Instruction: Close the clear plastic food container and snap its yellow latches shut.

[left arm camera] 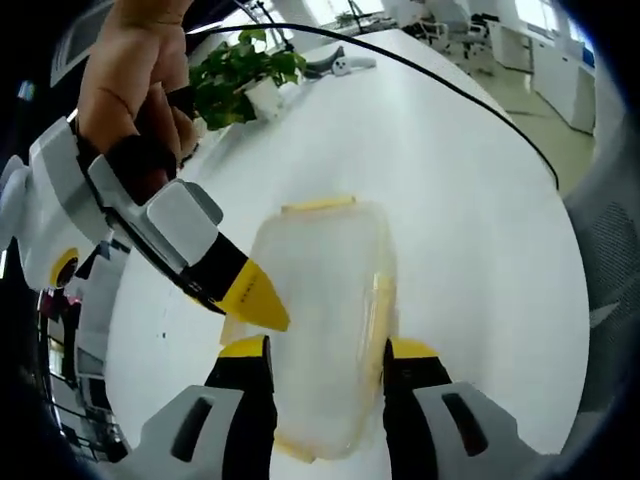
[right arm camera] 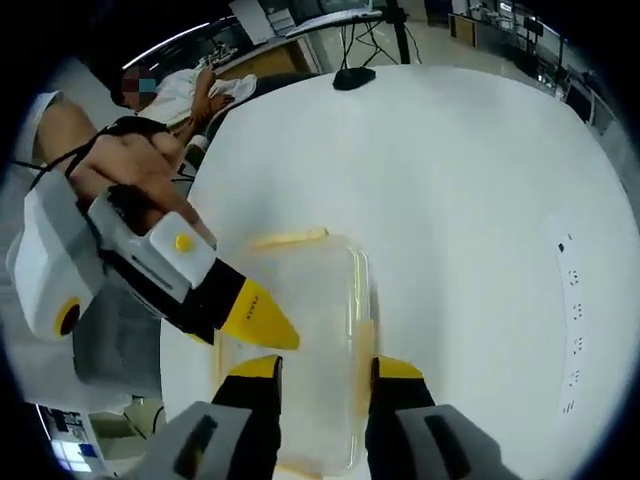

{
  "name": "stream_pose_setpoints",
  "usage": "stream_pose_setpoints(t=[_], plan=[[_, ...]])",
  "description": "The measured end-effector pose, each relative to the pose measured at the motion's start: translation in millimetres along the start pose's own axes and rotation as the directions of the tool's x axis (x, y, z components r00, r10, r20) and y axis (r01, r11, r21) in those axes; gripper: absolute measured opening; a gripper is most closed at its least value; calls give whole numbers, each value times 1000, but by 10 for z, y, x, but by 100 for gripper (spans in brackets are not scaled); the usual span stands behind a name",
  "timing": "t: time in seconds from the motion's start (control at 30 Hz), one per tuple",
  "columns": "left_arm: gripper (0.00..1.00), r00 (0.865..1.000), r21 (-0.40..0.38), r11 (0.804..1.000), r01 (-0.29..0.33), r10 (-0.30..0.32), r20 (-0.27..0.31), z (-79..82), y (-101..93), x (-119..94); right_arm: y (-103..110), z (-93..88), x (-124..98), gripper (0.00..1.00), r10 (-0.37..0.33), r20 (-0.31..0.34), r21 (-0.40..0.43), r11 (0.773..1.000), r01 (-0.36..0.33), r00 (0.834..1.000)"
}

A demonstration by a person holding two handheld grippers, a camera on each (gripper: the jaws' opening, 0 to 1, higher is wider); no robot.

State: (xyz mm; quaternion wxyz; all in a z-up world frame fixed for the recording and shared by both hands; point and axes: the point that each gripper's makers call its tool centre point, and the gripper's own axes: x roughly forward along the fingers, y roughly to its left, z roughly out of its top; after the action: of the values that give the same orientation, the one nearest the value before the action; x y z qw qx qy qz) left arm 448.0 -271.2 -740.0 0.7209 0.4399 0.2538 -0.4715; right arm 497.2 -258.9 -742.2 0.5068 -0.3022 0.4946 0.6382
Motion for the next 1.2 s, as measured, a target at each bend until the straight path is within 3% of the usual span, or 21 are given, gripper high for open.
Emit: stream_pose_setpoints(t=[0.47,1.0,1.07,1.13,1.2], plan=[[39,1000,-2,1000,2,-2,-4,15,9,9,-19,-37,-55,32,-14,13,-3,1000,14,1000],[42,1000,37,999,-10,10,-2,-6,28,6,-11,-6,-105,32,-113,49,-16,993,114,992],[41,1000,31,999,8,-8,4,26,32,-24,-20,26,-114,31,-120,88,20,993,119,989],[39,999,-28,999,32,-32,2,36,11,-57,-46,2,-165,28,-134,99,30,991,131,986],[34,1000,-12,1000,27,-27,-10,25,20,-88,-22,4,-210,30,-137,116,45,990,133,984]])
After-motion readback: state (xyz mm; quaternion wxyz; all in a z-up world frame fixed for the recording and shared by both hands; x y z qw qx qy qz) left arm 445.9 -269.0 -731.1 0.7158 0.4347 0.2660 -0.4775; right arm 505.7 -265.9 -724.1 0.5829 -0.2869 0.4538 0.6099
